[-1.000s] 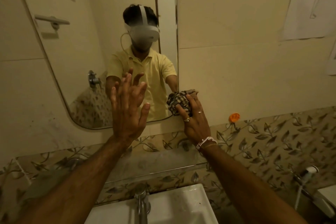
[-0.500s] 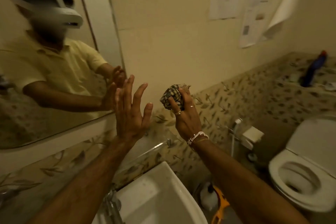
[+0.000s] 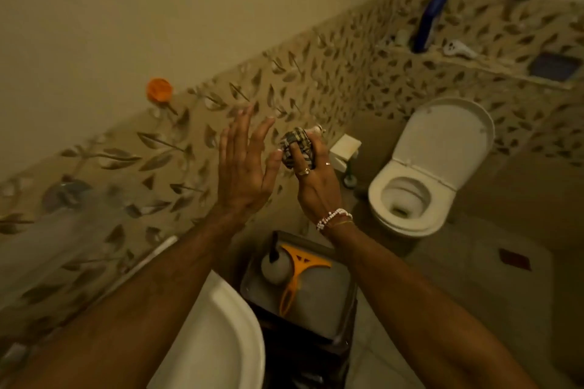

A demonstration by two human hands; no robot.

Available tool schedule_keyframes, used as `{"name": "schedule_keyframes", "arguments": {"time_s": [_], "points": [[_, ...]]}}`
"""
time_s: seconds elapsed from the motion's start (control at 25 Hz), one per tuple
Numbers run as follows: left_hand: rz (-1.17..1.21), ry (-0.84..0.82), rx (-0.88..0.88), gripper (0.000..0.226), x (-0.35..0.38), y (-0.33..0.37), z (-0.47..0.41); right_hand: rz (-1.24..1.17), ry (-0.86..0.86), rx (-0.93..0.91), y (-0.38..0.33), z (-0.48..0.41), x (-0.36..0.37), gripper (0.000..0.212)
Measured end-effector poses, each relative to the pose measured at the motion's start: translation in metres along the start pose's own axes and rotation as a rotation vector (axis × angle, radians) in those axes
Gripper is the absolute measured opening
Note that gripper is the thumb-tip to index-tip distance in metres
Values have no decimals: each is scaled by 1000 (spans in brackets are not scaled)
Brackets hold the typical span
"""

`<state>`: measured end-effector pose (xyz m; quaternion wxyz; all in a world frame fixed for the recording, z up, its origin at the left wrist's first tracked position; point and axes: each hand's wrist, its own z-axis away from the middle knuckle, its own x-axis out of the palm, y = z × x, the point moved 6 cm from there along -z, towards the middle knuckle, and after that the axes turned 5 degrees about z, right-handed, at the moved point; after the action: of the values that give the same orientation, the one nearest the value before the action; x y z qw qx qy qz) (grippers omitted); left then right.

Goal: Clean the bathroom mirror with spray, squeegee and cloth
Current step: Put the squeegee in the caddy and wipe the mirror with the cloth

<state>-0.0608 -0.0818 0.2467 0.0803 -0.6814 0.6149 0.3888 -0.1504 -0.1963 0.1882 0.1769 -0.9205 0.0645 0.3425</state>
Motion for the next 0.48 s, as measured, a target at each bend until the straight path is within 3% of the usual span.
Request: {"name": "schedule_keyframes", "arguments": {"time_s": [0.48], "points": [[222, -555, -206, 53, 238, -41, 165, -16, -490, 578, 124, 227, 138, 52]]}}
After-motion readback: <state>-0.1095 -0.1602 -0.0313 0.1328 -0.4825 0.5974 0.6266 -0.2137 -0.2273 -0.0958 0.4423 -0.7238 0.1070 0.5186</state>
